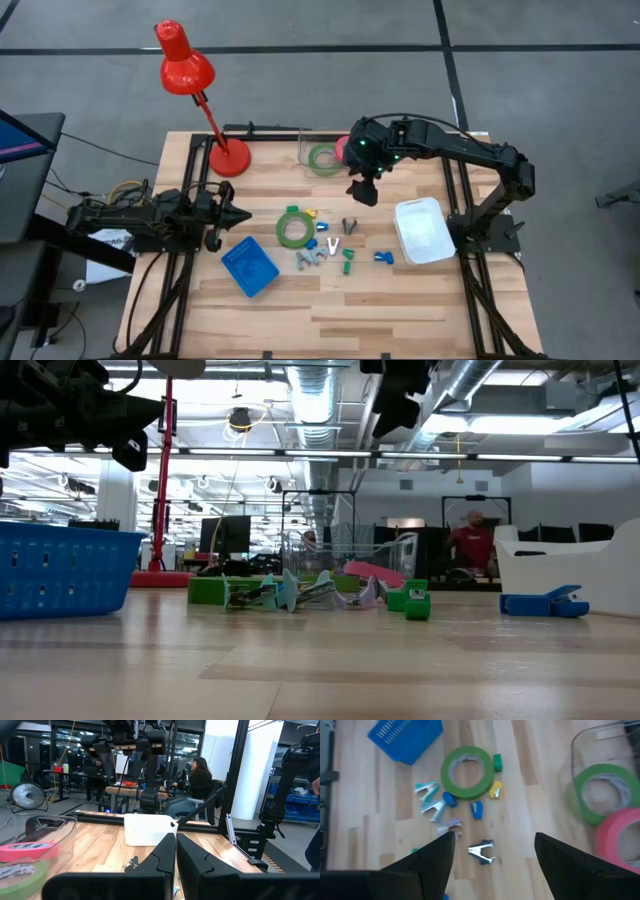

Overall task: Pick and place Stapler, Stapler remover, tape
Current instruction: Put the black stapler remover into the white bin

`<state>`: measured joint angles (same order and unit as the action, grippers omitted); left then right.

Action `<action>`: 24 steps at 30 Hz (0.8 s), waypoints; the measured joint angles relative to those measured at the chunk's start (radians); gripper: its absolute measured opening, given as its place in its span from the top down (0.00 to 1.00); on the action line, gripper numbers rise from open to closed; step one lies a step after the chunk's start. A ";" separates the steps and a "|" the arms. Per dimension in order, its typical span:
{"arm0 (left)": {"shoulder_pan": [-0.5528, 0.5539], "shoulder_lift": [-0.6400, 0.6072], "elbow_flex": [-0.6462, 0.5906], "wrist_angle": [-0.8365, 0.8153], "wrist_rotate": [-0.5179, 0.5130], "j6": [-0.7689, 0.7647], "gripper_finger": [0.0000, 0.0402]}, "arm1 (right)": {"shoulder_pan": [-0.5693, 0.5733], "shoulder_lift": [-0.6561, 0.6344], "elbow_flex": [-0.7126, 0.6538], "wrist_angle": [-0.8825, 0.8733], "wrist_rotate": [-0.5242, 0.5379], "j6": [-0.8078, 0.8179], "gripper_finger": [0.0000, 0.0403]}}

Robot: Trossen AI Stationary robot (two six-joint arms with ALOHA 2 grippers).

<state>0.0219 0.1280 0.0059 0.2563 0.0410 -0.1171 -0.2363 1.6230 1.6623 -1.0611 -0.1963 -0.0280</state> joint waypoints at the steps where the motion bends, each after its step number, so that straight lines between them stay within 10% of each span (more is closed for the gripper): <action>1: 0.000 0.000 0.000 0.000 0.000 0.000 0.98 | 0.000 0.000 0.000 0.000 -0.011 0.004 0.34; 24: 0.000 0.000 0.000 0.000 0.000 0.000 0.98 | 0.000 0.000 0.000 0.007 -0.017 0.015 0.34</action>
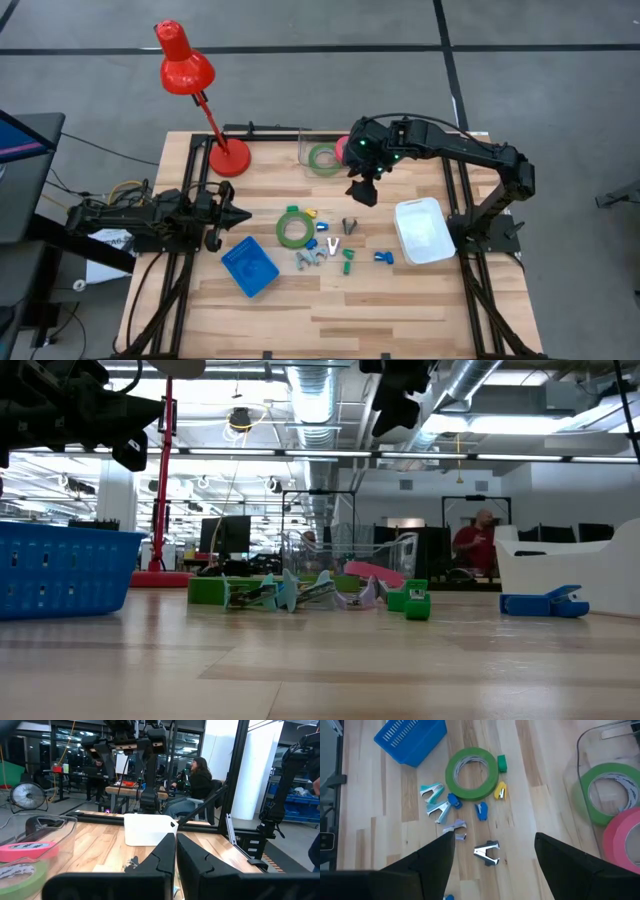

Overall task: Pick and place Stapler, Stapler remover, tape
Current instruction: Put the black stapler remover into the white bin

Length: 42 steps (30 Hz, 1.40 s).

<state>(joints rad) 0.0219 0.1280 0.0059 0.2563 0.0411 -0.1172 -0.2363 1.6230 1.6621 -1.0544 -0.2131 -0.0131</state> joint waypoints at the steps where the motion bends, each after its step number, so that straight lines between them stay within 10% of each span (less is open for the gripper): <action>1: 0.000 0.000 0.000 0.000 0.000 0.000 0.98 | 0.000 0.000 0.000 0.007 0.000 0.006 0.34; 42: 0.000 0.000 0.000 0.000 0.000 0.000 0.98 | -0.033 0.002 -0.001 -0.019 -0.126 -0.105 0.34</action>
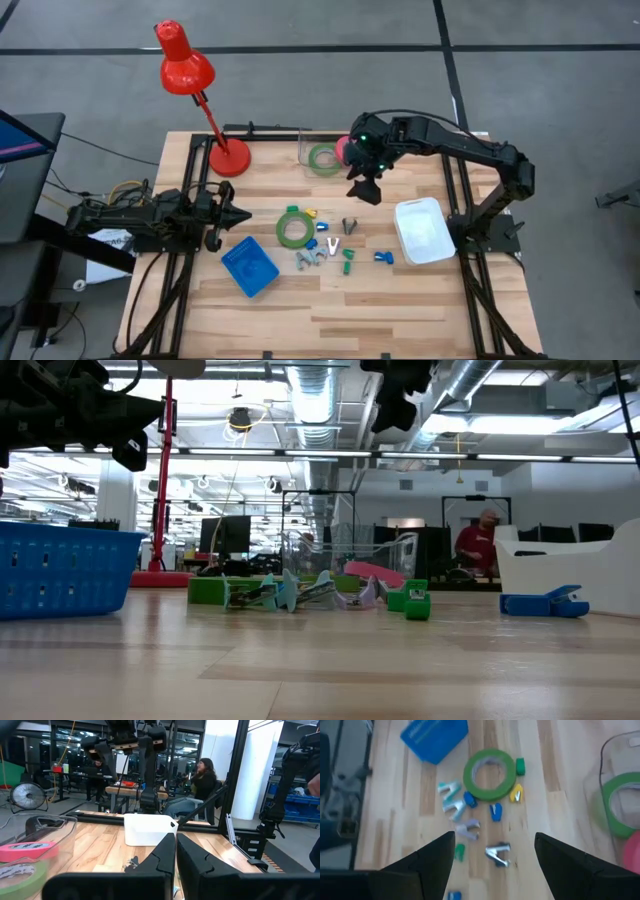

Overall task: Pick and place Stapler, Stapler remover, tape
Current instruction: Put the black stapler remover into the white bin

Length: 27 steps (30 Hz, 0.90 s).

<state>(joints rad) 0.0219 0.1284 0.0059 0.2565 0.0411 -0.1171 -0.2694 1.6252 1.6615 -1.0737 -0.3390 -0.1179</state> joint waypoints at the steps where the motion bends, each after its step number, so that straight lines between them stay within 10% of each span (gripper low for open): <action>1: 0.000 0.000 0.000 0.000 0.000 0.000 0.98 | 0.000 0.001 0.000 -0.014 0.002 -0.023 0.34; 16: 0.000 0.000 0.000 0.000 0.000 0.000 0.98 | 0.048 0.057 -0.150 0.031 0.077 -0.129 0.34; 27: 0.000 0.005 0.000 0.001 0.000 0.000 0.98 | 0.095 0.063 -0.383 0.132 0.136 -0.511 0.34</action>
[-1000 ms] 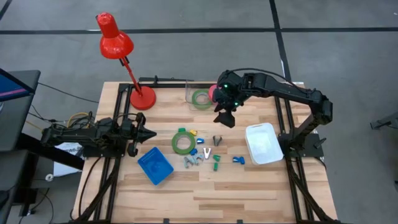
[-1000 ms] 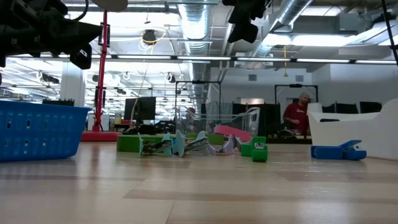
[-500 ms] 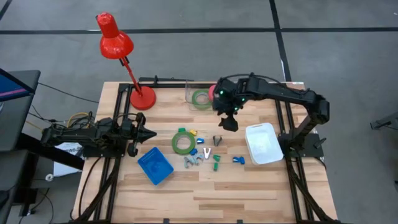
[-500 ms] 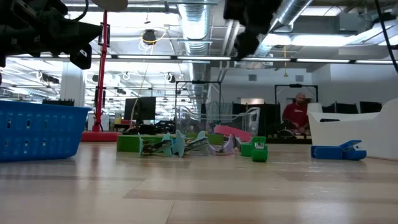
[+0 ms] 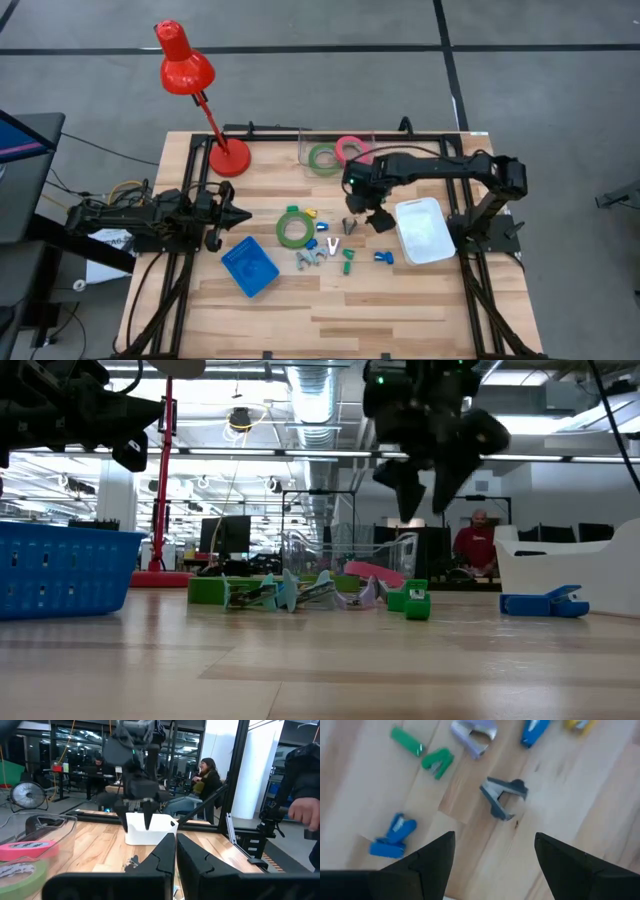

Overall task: Pick and place Stapler, Stapler remover, tape
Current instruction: Put the black stapler remover into the white bin

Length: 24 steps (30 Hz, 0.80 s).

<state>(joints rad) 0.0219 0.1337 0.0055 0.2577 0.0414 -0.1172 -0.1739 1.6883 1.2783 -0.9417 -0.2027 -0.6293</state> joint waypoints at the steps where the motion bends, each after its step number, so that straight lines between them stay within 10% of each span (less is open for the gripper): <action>1: 0.000 0.000 0.000 0.000 0.000 0.000 0.98 | 0.006 0.002 -0.014 0.010 0.005 -0.033 0.34; 24: 0.000 0.000 0.000 0.008 0.000 0.000 0.98 | 0.066 0.111 -0.156 0.305 0.097 -0.244 0.41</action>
<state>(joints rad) 0.0219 0.1337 0.0055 0.2653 0.0414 -0.1169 -0.1076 1.7992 1.1226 -0.6371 -0.1057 -0.8738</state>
